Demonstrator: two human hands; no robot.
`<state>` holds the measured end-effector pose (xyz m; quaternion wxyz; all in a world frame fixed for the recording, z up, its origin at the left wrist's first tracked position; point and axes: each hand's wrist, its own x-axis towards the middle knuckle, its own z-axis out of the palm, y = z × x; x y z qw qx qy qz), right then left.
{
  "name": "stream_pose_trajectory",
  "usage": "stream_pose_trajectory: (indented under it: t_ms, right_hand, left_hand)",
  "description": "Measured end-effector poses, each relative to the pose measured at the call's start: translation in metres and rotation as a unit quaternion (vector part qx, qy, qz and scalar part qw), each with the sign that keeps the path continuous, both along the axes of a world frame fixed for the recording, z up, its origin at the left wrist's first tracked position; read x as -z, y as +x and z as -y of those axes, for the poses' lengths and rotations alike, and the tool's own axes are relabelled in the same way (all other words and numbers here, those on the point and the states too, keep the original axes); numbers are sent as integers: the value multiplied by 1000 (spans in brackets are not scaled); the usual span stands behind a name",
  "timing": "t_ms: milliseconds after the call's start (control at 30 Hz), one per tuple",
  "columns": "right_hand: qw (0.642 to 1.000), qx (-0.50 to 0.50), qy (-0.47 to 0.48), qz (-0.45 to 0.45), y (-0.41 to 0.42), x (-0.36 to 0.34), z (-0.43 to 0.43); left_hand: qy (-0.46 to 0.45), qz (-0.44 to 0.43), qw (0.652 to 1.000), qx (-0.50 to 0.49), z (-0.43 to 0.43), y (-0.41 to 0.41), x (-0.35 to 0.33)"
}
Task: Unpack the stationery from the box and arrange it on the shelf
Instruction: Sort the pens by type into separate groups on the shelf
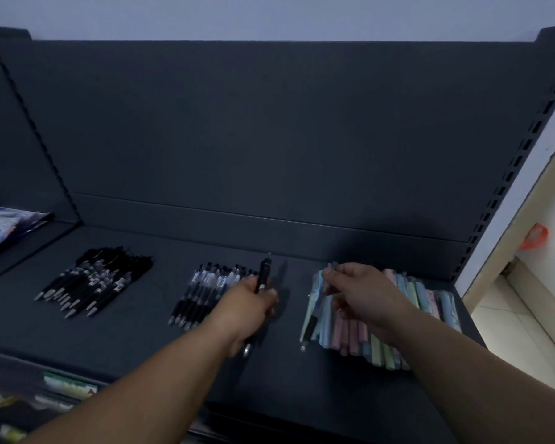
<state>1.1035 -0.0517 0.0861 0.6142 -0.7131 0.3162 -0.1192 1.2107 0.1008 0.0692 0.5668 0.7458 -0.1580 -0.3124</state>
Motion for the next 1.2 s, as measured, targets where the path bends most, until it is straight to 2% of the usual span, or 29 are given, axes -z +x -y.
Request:
stream_pose_trajectory:
  t_ms: [67,133,267,467,600,700,800,967,1100,1200]
  right_hand:
    - [1000,-3,2,0,7,4,-6]
    - [1000,-9,14,-3,14,9,-13]
    - [999,-34,37,-10,31,17,-29]
    - [997,-59,51,-28,77,29,-61]
    - [998,-50,-23,-32,115,29,-90]
    - [989,-47,-130,-45,141,31,-110]
    - [964,-50,-250,-82,159,31,-128]
    - [929,-38,-340,-143,178,32,-148]
    - [891,-7,-413,-190,186,32,-155]
    - [859,-40,-466,-207,185,38,-165]
  left_hand:
    - [40,36,998,-19,-11,22,4]
    - [50,31,997,-40,-21,39,7]
    - [13,15,996,-92,-40,61,10]
    - [37,115,987,-110,-81,94,19]
    - [74,194,973,-103,-113,126,11]
    - [116,234,961,-88,-136,155,14]
    - [157,263,949,-70,-157,183,16]
    - [237,325,915,8,-178,211,17]
    - [241,368,893,100,-184,216,33]
    - [244,404,871,137,-187,220,46]
